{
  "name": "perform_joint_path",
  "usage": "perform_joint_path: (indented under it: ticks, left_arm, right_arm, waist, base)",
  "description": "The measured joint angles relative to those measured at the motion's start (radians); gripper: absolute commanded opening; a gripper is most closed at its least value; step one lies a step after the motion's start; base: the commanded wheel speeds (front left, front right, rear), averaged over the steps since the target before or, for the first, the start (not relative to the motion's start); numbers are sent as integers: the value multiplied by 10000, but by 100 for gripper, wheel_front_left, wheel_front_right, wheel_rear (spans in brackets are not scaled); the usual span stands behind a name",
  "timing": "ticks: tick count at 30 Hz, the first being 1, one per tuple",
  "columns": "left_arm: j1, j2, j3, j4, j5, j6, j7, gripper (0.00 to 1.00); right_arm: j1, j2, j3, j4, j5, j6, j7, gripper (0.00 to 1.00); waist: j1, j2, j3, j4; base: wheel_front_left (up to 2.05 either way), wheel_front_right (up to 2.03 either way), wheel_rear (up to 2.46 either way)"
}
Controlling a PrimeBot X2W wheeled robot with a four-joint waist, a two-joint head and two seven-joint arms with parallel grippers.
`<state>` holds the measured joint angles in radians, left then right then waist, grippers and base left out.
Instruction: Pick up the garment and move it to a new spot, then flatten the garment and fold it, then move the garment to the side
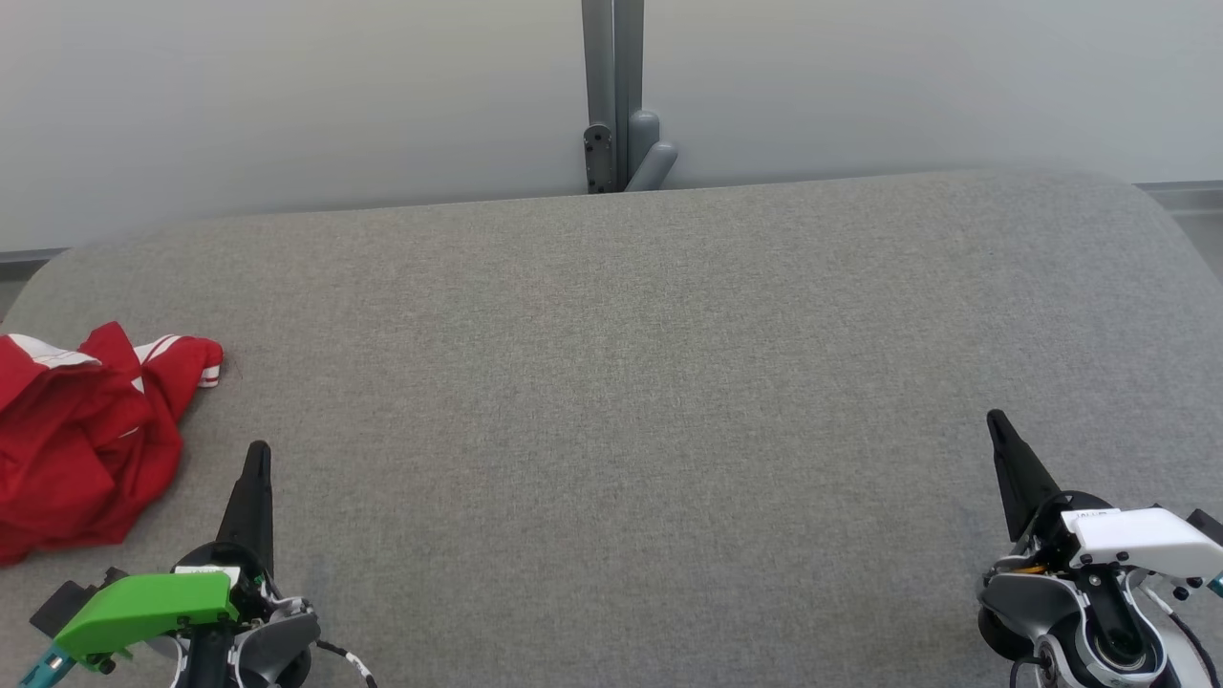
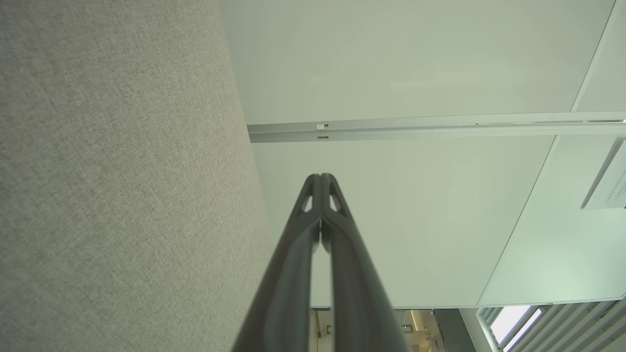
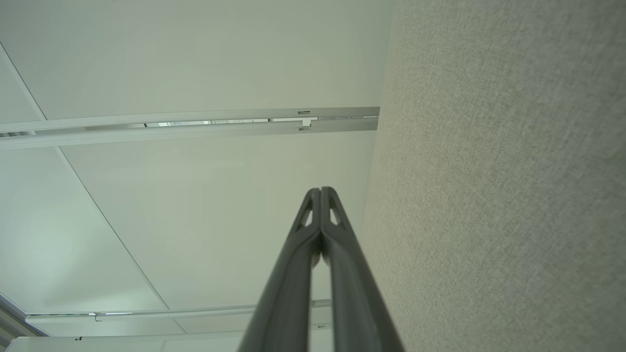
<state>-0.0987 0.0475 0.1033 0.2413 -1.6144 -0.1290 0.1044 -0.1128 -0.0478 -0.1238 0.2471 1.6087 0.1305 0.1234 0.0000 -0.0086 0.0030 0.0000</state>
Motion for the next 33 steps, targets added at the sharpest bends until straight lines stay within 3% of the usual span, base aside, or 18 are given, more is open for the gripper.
perform_joint_path:
  ticks: [33]
  left_arm:
    - [-1, 0, 2, 0, 0, 0, 0, 0]
  right_arm:
    - [0, 0, 0, 0, 0, 0, 0, 0]
  waist:
    - [0, 0, 0, 0]
  base:
    - [0, 0, 0]
